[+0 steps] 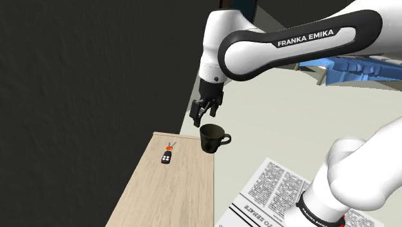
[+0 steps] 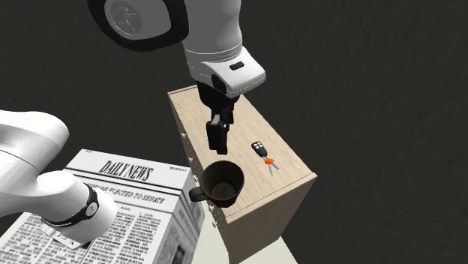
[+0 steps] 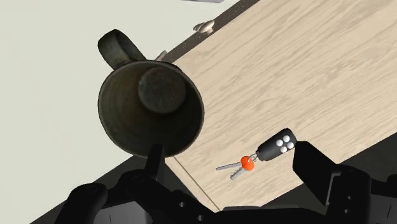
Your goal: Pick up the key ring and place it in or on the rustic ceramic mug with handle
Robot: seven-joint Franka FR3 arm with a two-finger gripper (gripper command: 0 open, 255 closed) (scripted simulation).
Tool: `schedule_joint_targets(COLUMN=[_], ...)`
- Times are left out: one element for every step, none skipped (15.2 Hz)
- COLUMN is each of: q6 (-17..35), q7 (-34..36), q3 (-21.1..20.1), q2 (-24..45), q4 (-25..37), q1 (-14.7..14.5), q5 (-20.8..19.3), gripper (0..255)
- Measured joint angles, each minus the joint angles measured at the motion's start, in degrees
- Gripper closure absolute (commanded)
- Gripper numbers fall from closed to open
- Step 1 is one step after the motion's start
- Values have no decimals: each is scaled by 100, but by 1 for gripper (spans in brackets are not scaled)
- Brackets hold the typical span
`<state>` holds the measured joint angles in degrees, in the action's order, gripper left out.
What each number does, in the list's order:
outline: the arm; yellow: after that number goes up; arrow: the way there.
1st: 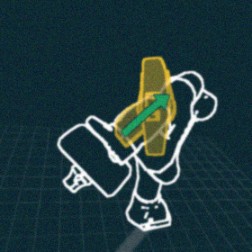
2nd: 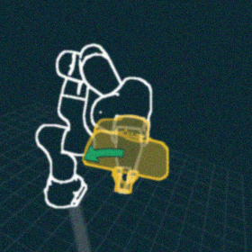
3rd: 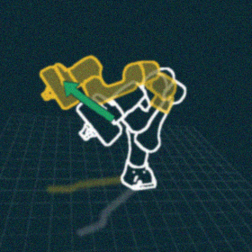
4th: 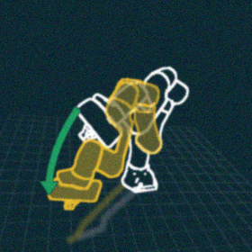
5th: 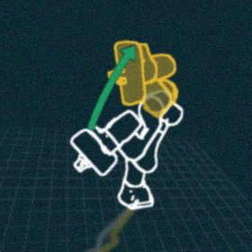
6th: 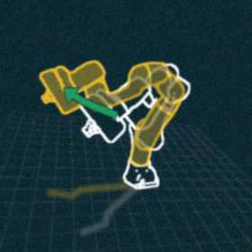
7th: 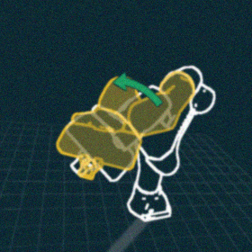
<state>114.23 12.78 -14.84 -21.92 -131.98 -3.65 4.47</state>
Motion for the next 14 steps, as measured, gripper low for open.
schedule_joint_targets(q6=[113,238,343,422,505,630,735,820,890,960,1029,1114,1197,1226], q7=[64,149,236,314,376,467,550,656,744,833,894,1024,1102,1135], q3=[-64,-139,-212,-274,-324,-388,-441,-501,-548,-585,-611,-659,-680,-687], q2=[236,442,616,785,965,1167,1399,1661,1830,2085,2243,2482,2648,2731], q4=[110,167,213,282,359,410,512,661,730,889,945,1068,1121,1162], q1=[2,-12,-33,-49,-58,-75,-85,-103,-130,-149,-172,-224,-257,-271], q5=[-30,-51,-71,-98,-134,-181,-243,-324,-375,-467,-520,-613,-679,-711], gripper=[0,0,0,0,0,0,0,0,0,0,0,0,0,0])
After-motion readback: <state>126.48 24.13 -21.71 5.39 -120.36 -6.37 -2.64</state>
